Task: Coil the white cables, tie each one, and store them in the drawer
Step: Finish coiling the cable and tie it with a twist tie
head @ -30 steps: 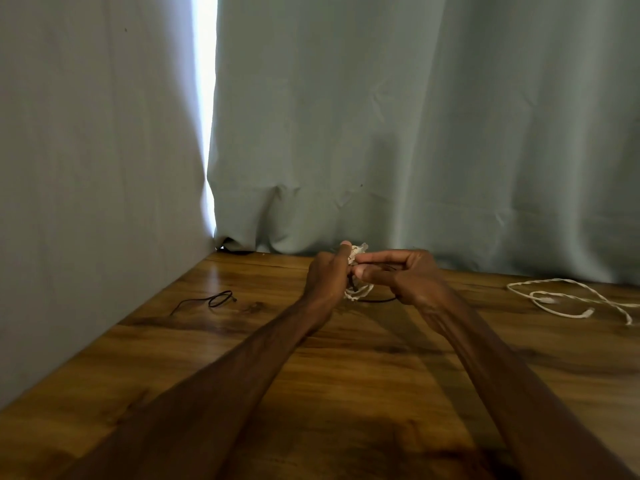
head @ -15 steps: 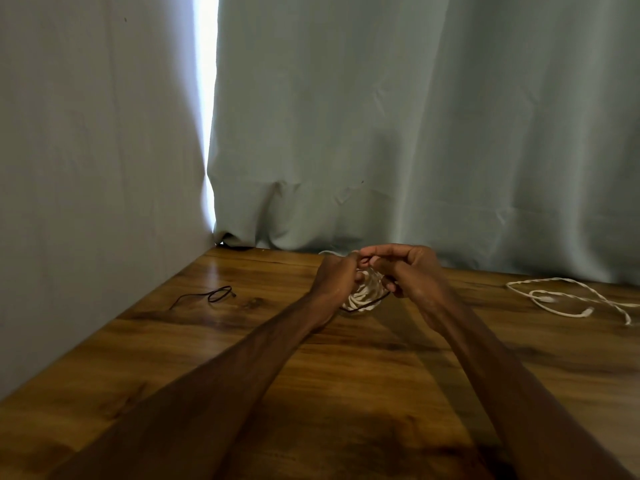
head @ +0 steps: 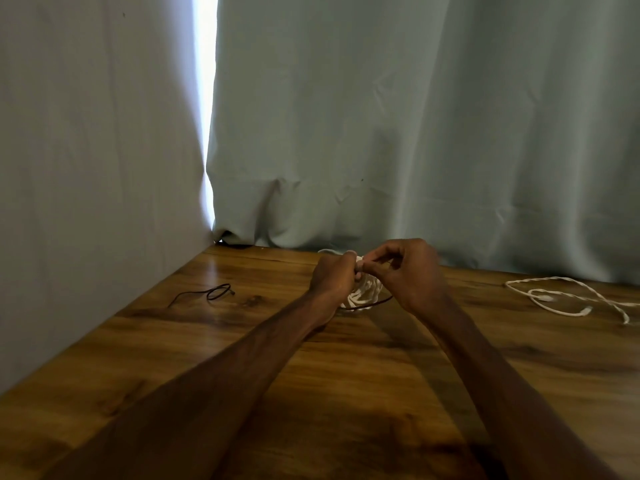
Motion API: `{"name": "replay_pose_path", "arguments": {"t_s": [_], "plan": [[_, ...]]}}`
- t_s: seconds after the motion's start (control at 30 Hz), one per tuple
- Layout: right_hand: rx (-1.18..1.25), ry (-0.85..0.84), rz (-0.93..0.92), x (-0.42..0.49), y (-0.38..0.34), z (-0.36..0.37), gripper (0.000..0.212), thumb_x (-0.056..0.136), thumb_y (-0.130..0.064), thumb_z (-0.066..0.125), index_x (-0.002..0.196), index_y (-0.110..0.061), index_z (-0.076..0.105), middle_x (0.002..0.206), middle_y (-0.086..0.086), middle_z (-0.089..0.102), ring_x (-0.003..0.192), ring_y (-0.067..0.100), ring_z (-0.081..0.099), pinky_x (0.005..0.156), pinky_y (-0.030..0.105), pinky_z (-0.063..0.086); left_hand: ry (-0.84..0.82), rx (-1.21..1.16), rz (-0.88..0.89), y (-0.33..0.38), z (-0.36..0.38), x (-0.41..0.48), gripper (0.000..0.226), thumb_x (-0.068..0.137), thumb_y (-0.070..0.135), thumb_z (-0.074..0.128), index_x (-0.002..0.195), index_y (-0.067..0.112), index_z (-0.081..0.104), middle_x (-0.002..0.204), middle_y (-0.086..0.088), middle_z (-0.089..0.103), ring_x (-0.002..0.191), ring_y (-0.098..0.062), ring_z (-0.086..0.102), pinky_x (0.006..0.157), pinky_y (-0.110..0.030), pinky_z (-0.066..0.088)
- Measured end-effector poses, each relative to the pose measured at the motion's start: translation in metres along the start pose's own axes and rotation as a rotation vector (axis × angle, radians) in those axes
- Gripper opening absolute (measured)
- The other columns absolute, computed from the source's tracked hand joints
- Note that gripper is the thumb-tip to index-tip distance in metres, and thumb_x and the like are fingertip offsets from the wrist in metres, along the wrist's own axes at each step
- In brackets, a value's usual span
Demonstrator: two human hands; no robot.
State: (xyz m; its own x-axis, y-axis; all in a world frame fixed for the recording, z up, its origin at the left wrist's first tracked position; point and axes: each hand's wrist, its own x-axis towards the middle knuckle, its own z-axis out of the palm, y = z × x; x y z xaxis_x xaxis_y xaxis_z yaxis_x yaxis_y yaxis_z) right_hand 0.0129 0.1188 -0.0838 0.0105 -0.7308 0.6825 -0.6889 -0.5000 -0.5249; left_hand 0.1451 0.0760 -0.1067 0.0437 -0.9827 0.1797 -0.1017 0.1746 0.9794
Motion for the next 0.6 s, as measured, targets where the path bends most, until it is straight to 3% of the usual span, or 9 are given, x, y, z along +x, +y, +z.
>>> {"name": "replay_pose_path", "arguments": {"t_s": [0.07, 0.17, 0.23, 0.3, 0.43, 0.6], "plan": [[-0.124, 0.0, -0.01, 0.0, 0.004, -0.001, 0.01, 0.082, -0.033, 0.084, 0.08, -0.026, 0.077, 0.075, -0.013, 0.072, 0.055, -0.005, 0.06, 0.053, 0.017, 0.041, -0.013, -0.013, -0.017, 0.002, 0.0, -0.001, 0.032, 0.091, 0.024, 0.051, 0.064, 0.018, 0.068, 0.059, -0.001, 0.063, 0.065, -0.021, 0.058, 0.066, -0.037, 0.042], [-0.292, 0.011, -0.034, 0.0, 0.005, 0.0, 0.014, 0.084, -0.042, 0.079, 0.083, -0.029, 0.072, 0.075, -0.017, 0.069, 0.067, -0.002, 0.062, 0.059, 0.021, 0.046, -0.027, -0.006, -0.035, 0.004, -0.001, -0.001, 0.032, 0.091, 0.023, 0.05, 0.063, 0.017, 0.065, 0.06, -0.002, 0.062, 0.06, -0.021, 0.055, 0.064, -0.037, 0.04], [-0.362, 0.012, -0.078, -0.001, 0.002, 0.001, 0.013, 0.086, -0.044, 0.074, 0.086, -0.031, 0.072, 0.075, -0.016, 0.069, 0.071, 0.001, 0.065, 0.061, 0.025, 0.05, -0.013, 0.023, -0.029, 0.004, -0.002, 0.001, 0.032, 0.093, 0.027, 0.049, 0.073, 0.014, 0.07, 0.071, -0.006, 0.07, 0.068, -0.025, 0.065, 0.066, -0.041, 0.049], [-0.387, 0.013, -0.13, -0.002, -0.003, 0.003, 0.012, 0.088, -0.043, 0.072, 0.093, -0.034, 0.077, 0.083, -0.015, 0.075, 0.076, 0.004, 0.069, 0.063, 0.026, 0.053, 0.022, 0.066, -0.011, 0.002, -0.004, 0.004, 0.036, 0.093, 0.036, 0.049, 0.09, 0.012, 0.075, 0.088, -0.01, 0.076, 0.086, -0.029, 0.072, 0.08, -0.046, 0.058], [-0.358, 0.001, -0.156, -0.004, -0.009, 0.006, 0.014, 0.085, -0.043, 0.074, 0.098, -0.04, 0.08, 0.09, -0.016, 0.079, 0.079, 0.004, 0.072, 0.067, 0.032, 0.058, 0.09, 0.206, 0.034, 0.002, -0.01, 0.008, 0.044, 0.098, 0.046, 0.047, 0.097, 0.012, 0.075, 0.093, -0.009, 0.074, 0.088, -0.028, 0.071, 0.084, -0.043, 0.059], [-0.31, 0.043, 0.074, -0.004, -0.005, 0.008, 0.013, 0.08, -0.047, 0.079, 0.083, -0.035, 0.081, 0.07, -0.011, 0.075, 0.064, 0.005, 0.068, 0.058, 0.029, 0.054, 0.154, 0.376, 0.146, 0.0, -0.011, 0.009, 0.061, 0.098, 0.056, 0.038, 0.088, 0.005, 0.072, 0.091, -0.012, 0.074, 0.088, -0.033, 0.07, 0.073, -0.039, 0.05]]}}
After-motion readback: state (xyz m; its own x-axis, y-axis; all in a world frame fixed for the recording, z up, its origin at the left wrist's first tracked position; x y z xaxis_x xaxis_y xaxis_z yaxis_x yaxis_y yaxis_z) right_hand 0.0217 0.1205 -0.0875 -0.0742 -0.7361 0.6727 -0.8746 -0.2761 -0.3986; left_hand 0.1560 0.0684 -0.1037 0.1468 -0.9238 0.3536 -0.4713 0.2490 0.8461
